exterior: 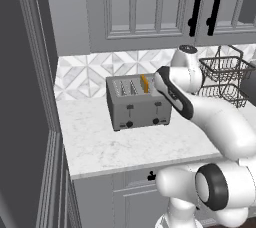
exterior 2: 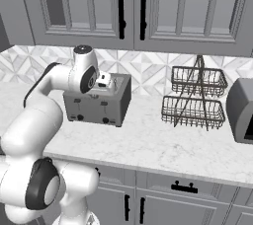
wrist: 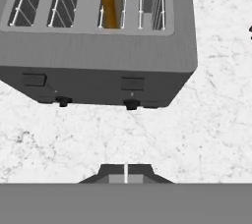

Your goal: Start the toaster. Once the lever pops up, take the bread to the plate on the dining counter.

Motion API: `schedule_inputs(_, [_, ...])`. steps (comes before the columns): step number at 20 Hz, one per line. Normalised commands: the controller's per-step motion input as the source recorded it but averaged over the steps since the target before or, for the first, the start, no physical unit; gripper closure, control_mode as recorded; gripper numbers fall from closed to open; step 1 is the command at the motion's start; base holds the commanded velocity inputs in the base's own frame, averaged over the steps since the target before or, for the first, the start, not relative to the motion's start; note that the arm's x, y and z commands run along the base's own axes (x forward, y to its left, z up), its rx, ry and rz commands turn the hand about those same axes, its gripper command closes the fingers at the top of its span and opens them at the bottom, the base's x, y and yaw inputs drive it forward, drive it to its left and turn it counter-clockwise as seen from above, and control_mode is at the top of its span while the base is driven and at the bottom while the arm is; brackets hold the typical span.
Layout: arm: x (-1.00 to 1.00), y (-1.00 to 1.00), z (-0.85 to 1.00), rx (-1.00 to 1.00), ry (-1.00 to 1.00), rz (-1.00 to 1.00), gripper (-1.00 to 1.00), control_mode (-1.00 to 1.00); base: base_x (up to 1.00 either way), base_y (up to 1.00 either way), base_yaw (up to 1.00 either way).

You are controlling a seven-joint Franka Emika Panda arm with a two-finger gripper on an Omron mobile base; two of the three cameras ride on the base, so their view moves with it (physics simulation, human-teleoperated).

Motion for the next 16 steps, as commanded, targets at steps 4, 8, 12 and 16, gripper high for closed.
schedule_inputs(4, [0.42, 0.0, -0.18, 0.0, 0.0, 0.0, 1.0, -1.0, 0.0, 0.0, 0.0])
schedule_inputs(8, [0.34, 0.0, -0.21, 0.0, 0.0, 0.0, 1.0, -1.0, 0.0, 0.0, 0.0])
schedule_inputs(12, [0.3, 0.0, -0.27, 0.0, 0.0, 0.0, 1.0, -1.0, 0.0, 0.0, 0.0])
schedule_inputs(16, [0.26, 0.0, -0.28, 0.0, 0.0, 0.0, 1.0, -1.0, 0.0, 0.0, 0.0])
